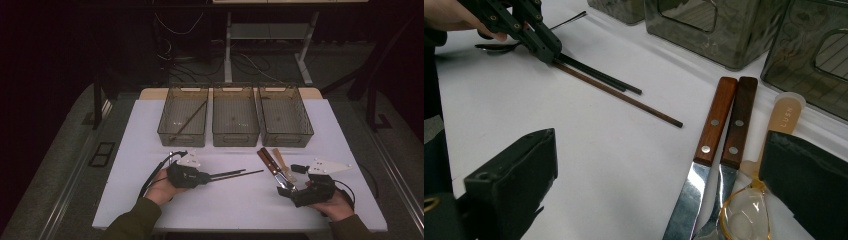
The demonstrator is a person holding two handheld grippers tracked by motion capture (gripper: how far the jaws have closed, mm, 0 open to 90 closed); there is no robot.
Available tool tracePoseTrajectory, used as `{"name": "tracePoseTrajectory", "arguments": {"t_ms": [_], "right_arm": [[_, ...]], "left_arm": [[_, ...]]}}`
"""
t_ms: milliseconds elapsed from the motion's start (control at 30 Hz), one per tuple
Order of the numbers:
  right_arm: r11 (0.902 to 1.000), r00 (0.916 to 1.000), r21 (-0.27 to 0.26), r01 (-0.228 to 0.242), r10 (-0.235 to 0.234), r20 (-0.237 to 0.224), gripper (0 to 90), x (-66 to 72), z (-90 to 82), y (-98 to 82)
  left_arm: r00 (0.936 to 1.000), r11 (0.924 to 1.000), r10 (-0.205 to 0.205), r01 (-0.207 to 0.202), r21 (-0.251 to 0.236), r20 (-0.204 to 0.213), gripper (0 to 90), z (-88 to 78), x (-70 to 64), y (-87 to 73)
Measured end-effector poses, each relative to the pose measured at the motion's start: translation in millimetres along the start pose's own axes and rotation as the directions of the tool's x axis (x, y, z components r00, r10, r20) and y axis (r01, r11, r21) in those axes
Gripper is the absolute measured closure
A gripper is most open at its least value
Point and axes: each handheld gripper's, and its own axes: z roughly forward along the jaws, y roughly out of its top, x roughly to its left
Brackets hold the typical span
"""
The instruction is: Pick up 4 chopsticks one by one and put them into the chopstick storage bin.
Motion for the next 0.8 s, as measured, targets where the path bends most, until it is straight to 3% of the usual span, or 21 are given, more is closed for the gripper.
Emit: {"name": "tracePoseTrajectory", "arguments": {"t_ms": [200,800], "right_arm": [[1.0000,1.0000,0.000,-0.001,0.001,0.000,2.4,0.0,0.0,0.0],[1.0000,1.0000,-0.002,-0.003,0.003,-0.001,2.4,0.6,-0.1,0.0]], "left_arm": [[1.0000,0.9996,0.007,-0.008,0.026,0.005,79.5,7.0,-1.1,0.1],[0.9995,0.9991,0.032,-0.032,0.027,-0.006,84.5,7.4,-3.6,0.4]]}}
